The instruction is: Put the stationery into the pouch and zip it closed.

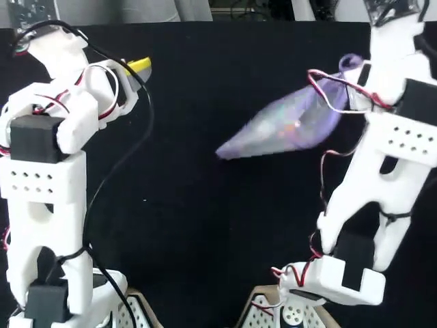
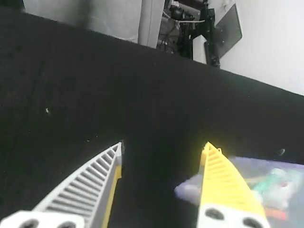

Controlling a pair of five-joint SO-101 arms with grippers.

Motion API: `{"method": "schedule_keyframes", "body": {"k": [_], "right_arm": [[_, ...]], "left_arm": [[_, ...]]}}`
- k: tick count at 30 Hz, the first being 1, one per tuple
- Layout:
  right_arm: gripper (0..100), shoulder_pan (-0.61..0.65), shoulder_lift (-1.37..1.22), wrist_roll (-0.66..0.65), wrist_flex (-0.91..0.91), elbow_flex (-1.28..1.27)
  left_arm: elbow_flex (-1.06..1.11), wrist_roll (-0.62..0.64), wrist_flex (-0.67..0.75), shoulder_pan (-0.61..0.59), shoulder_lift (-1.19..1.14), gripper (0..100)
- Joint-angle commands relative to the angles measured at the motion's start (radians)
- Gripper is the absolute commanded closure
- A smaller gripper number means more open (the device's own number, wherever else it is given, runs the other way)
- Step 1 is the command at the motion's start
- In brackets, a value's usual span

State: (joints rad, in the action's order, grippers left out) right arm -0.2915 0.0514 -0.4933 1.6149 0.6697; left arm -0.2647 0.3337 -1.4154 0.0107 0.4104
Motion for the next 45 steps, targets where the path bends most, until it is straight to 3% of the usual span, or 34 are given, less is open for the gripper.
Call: {"method": "schedule_keyframes", "body": {"k": [1, 6, 13, 24, 31, 40, 45], "right_arm": [[98.8, 0.12, 0.005, -0.002, 0.066, 0.163], [98.8, 0.27, 0.005, 0.055, 0.089, 0.189], [98.8, 0.382, -0.025, 0.074, 0.032, 0.163], [98.8, 0.54, -0.274, 0.115, -0.13, 0.263], [98.8, 0.476, -0.472, 0.152, -0.204, 0.395], [98.8, 0.253, -0.693, 0.143, -0.203, 0.599], [98.8, 0.169, -0.806, 0.061, -0.203, 0.654]], "left_arm": [[0.016, 0.0, -0.002, -0.008, 0.021, 74], [0.064, -0.003, -0.002, -0.008, 0.021, 74], [0.097, -0.002, -0.003, -0.01, 0.023, 74], [0.102, -0.003, -0.008, -0.01, 0.015, 74], [0.179, -0.005, 0.038, -0.01, 0.021, 74], [0.331, -0.002, 0.213, -0.01, 0.021, 74], [0.351, -0.002, 0.233, -0.01, 0.021, 74]]}}
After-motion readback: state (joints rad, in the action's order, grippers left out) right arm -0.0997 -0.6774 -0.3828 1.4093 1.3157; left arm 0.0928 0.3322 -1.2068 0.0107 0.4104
